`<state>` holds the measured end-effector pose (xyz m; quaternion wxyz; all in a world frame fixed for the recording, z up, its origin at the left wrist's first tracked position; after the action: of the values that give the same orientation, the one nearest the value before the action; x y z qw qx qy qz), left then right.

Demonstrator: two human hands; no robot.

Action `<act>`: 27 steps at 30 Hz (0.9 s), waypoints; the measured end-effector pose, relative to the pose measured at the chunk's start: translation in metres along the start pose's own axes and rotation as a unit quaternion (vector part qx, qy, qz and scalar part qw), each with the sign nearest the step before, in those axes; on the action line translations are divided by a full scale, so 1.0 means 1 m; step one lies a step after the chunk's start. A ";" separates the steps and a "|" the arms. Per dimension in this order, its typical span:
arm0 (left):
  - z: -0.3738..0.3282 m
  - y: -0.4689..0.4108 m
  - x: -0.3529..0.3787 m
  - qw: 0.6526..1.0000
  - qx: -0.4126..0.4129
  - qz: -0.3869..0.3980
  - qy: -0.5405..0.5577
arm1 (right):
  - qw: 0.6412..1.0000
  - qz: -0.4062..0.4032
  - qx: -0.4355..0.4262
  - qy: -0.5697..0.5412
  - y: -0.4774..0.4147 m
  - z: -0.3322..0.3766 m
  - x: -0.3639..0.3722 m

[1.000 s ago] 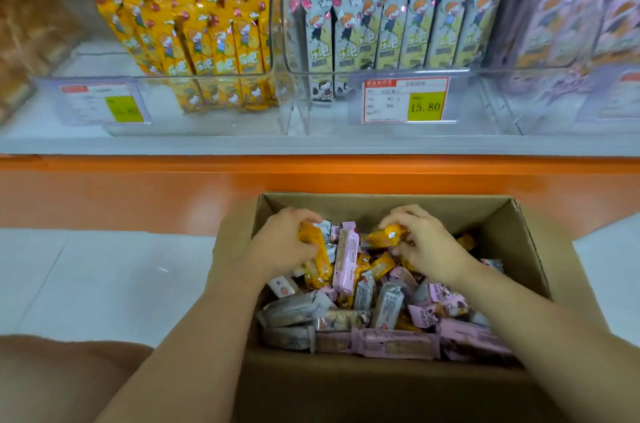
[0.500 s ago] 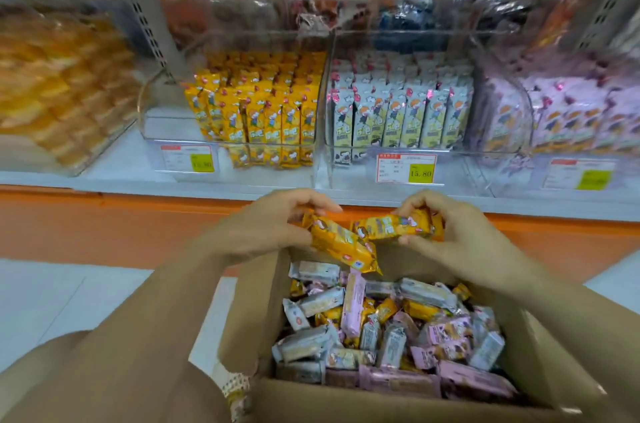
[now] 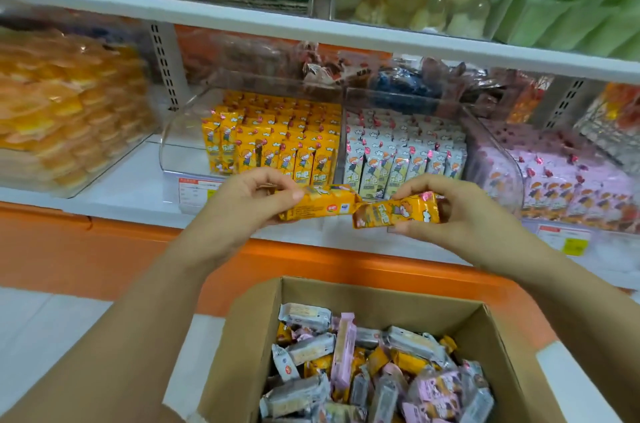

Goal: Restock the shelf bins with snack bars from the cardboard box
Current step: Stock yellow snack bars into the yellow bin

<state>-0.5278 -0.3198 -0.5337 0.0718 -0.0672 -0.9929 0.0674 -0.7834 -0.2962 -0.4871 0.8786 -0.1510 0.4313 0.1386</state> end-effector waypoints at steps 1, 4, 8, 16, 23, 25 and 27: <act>-0.003 -0.001 -0.003 0.999 0.022 -0.017 0.017 | 1.000 -0.011 0.009 -0.016 -0.004 0.005 -0.003; -0.012 -0.004 -0.012 0.992 0.067 -0.053 0.090 | 0.998 -0.050 0.032 -0.037 -0.021 0.011 -0.006; -0.013 -0.008 -0.012 0.990 0.083 -0.052 0.098 | 0.981 -0.014 0.070 -0.179 -0.052 0.024 0.009; -0.025 -0.009 -0.038 0.995 0.098 -0.025 0.021 | 0.955 0.011 0.085 -0.282 -0.110 0.069 0.044; -0.036 -0.022 -0.085 0.982 0.130 -0.101 -0.091 | 0.977 -0.027 0.018 -0.210 -0.168 0.116 0.068; -0.039 -0.025 -0.102 0.971 0.137 -0.148 -0.126 | 0.987 -0.038 -0.012 -0.158 -0.185 0.125 0.078; -0.039 -0.026 -0.120 0.953 0.145 -0.210 -0.165 | 0.994 -0.044 -0.020 -0.095 -0.203 0.126 0.091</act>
<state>-0.4076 -0.3576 -0.5078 -0.0717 0.1664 -0.9620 0.2042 -0.5639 -0.4236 -0.4568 0.9178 -0.1736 0.3354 0.1222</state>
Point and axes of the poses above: each hand's wrist, its own y-axis away from the middle knuckle, its own x-axis out of the palm, z = x × y, the point moved 2 cm from there along -y, towards the middle knuckle, and after that the axes turned 7 degrees about y, right-handed, at the moved point
